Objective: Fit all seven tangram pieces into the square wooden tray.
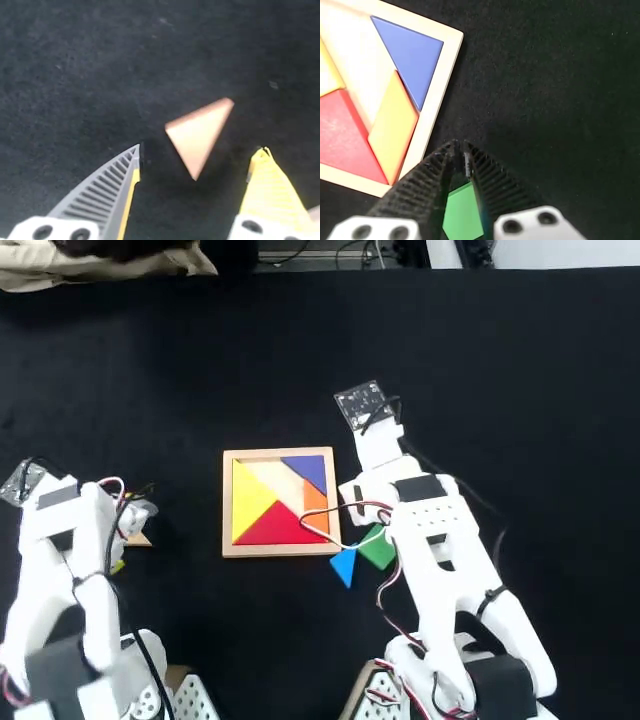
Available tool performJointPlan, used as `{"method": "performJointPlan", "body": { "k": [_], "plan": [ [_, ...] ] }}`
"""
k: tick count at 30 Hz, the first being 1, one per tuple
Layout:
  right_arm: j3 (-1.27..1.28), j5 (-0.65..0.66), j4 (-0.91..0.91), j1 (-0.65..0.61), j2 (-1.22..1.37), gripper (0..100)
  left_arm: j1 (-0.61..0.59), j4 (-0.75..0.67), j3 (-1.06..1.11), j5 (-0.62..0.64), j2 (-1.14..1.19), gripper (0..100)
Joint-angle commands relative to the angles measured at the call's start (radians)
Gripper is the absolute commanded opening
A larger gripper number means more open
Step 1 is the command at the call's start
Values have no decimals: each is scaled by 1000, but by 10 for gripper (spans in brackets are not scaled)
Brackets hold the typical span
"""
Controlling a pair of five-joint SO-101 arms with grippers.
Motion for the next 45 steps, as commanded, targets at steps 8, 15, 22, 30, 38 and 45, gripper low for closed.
{"method": "performJointPlan", "body": {
  "k": [8,15,22,30,38,45],
  "plan": [
    [-2,9,-26,20,-30,11,-30,-9,-166,-87,164,332],
    [-2,9,-26,20,-30,11,-10,-43,-163,-104,170,331],
    [-2,9,-26,20,-30,11,-12,-37,-162,-106,170,266],
    [-2,9,-25,20,-30,11,-7,-37,-139,-181,189,120],
    [-2,9,-26,20,-30,11,48,-35,-137,-180,193,116],
    [-2,9,-26,20,-30,11,179,-35,-228,-183,186,116]
  ]
}}
